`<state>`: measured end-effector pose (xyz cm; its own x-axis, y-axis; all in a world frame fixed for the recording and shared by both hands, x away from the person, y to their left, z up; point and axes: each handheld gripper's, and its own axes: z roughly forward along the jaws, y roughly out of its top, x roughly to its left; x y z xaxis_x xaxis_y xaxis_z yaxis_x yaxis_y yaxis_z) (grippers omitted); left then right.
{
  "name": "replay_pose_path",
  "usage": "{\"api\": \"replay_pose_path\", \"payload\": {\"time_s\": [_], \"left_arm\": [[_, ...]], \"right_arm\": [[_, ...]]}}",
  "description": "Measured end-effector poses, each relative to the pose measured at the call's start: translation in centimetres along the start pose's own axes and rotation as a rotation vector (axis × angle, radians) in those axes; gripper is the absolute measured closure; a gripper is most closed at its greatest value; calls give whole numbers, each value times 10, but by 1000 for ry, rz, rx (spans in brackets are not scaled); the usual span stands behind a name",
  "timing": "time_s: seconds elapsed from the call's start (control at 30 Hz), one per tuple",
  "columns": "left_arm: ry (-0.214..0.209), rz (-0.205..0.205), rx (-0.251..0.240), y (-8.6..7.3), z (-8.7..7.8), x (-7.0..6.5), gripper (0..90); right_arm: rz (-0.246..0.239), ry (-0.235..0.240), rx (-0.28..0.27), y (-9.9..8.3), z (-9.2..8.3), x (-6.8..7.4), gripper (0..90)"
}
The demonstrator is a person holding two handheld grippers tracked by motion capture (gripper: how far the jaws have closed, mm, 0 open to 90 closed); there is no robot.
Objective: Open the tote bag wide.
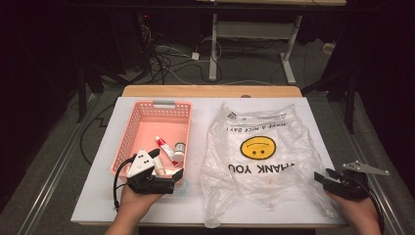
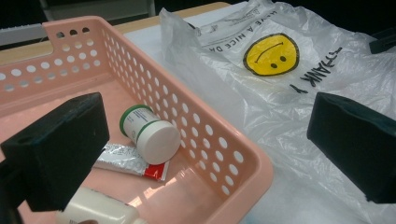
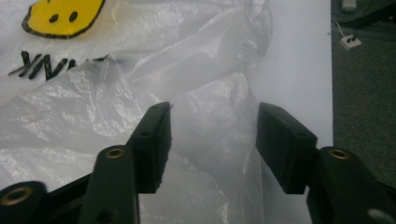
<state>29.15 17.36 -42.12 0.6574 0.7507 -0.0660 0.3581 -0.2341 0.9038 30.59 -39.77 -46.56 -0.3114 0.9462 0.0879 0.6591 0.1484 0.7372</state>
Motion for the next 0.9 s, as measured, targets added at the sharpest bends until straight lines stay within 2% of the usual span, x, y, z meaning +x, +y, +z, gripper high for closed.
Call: {"api": "replay_pose_path", "payload": {"time_s": [0.03,0.07,0.1,0.13,0.17,0.2,0.27,0.4,0.53,0.57,0.6,0.63,0.73,0.8,0.9], "left_arm": [[-2,4,-2,1,0,0,0],[-2,7,-7,2,1,-1,0],[-3,12,-8,3,2,-2,0],[-6,18,-9,4,3,-2,0],[-8,21,-12,5,3,-3,0],[-11,27,-11,6,4,-3,0],[-14,29,-12,8,6,-4,0],[-22,36,-18,11,9,-6,0],[-28,34,-26,14,12,-5,0],[-28,34,-26,14,12,-5,0],[-30,31,-27,15,13,-5,0],[-30,30,-29,15,13,-5,0],[-32,31,-24,17,14,-5,0],[-27,21,-17,17,14,-4,0],[-7,12,-7,17,13,-2,0]], "right_arm": [[-20,-5,16,-2,0,2,629],[-20,-5,16,-2,0,2,629],[-35,2,21,-5,-1,4,735],[-35,2,21,-5,-1,4,735],[-64,0,28,-7,-2,8,826],[-64,0,28,-7,-2,8,826],[-91,9,28,-9,-5,14,886],[-113,22,25,-11,-10,22,891],[-141,49,17,-15,-17,37,890],[-141,49,17,-15,-17,37,890],[-149,58,16,-17,-18,44,890],[-149,58,16,-17,-18,44,890],[-161,101,22,-20,-18,58,890],[-182,112,29,-20,-17,65,888],[-199,122,30,-19,-17,70,818]]}}
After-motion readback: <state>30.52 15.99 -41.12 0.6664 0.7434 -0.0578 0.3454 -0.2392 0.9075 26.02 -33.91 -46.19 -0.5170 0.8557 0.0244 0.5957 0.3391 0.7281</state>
